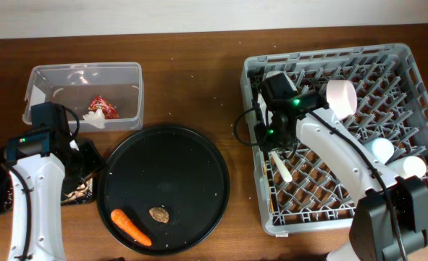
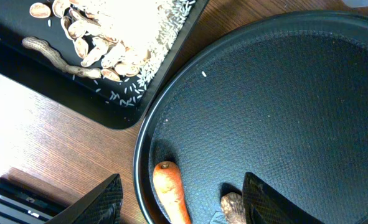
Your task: Sort waste into correct bins and load items into the dishwasher rack
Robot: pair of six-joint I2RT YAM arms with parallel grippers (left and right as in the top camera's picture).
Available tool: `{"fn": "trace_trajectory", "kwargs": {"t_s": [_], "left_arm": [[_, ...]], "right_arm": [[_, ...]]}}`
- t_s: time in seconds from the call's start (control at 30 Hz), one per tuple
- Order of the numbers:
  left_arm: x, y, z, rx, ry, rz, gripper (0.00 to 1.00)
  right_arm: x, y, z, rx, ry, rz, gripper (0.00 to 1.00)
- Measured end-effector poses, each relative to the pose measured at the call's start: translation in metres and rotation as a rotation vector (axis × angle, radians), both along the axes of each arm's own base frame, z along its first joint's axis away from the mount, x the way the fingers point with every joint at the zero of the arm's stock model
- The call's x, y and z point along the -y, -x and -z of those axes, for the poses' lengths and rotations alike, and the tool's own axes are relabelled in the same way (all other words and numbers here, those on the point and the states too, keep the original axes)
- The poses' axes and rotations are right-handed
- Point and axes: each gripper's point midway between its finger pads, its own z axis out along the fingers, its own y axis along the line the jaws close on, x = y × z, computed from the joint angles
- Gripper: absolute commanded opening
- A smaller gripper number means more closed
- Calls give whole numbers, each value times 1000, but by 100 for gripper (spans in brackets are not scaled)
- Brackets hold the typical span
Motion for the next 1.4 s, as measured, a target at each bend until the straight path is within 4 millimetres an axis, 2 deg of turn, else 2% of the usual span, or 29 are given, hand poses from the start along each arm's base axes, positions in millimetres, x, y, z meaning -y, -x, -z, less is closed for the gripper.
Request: {"fn": "trace_trajectory", "kwargs": {"t_s": [0.13,0.2,0.27,0.3,0.33,0.37,0.4,0.43,0.47,0.53,0.57,0.6,0.63,0.67,0.73,0.77,0.8,0.83,0.97,1.0,1.03,1.1,1.33,1.4], "left_arm": [[0,0,0,0,0,0,61],[0,0,0,0,0,0,61],[0,0,0,0,0,0,61],[0,0,0,0,0,0,61],[0,0,0,0,0,0,61],[0,0,0,0,0,0,61],[0,0,0,0,0,0,61],[0,0,0,0,0,0,61],[0,1,0,-2,1,0,61],[0,1,0,-4,1,0,61],[0,1,0,-3,1,0,61],[1,1,0,-4,8,1,61],[5,2,1,-5,25,3,61],[8,3,1,-9,42,4,61],[26,9,1,-32,126,22,61],[35,9,2,-35,150,45,62],[52,11,5,-50,174,89,66],[74,16,12,-79,197,134,80],[144,43,46,-174,232,183,87],[154,51,52,-197,235,175,97],[161,61,59,-226,228,146,97],[168,75,69,-265,218,87,98],[170,78,118,-208,232,-54,98],[166,75,127,-177,218,-63,96]], "right_arm": [[4,0,-1,-1,2,11,51],[5,7,0,-31,4,10,51],[3,15,-9,-53,-16,6,53],[0,13,-21,-25,-39,2,62],[-2,11,-33,5,-56,4,78],[-1,10,-55,61,-86,29,93],[1,10,-72,107,-110,39,98],[13,11,-95,160,-140,95,99],[37,11,-116,214,-155,176,98],[85,20,-132,232,-165,322,99],[105,26,-132,217,-157,377,99],[134,39,-128,170,-140,465,98],[151,50,-124,132,-136,521,98],[158,60,-122,95,-138,551,98],[167,77,-118,34,-133,589,98],[167,78,-118,30,-134,588,98],[167,79,-118,30,-134,582,98],[167,79,-118,30,-136,580,98],[167,76,-114,36,-136,578,98],[167,76,-114,37,-136,576,98],[167,76,-114,37,-136,575,98],[167,75,-114,39,-136,574,98],[167,75,-115,40,-137,570,98],[167,75,-114,39,-138,567,98]]}}
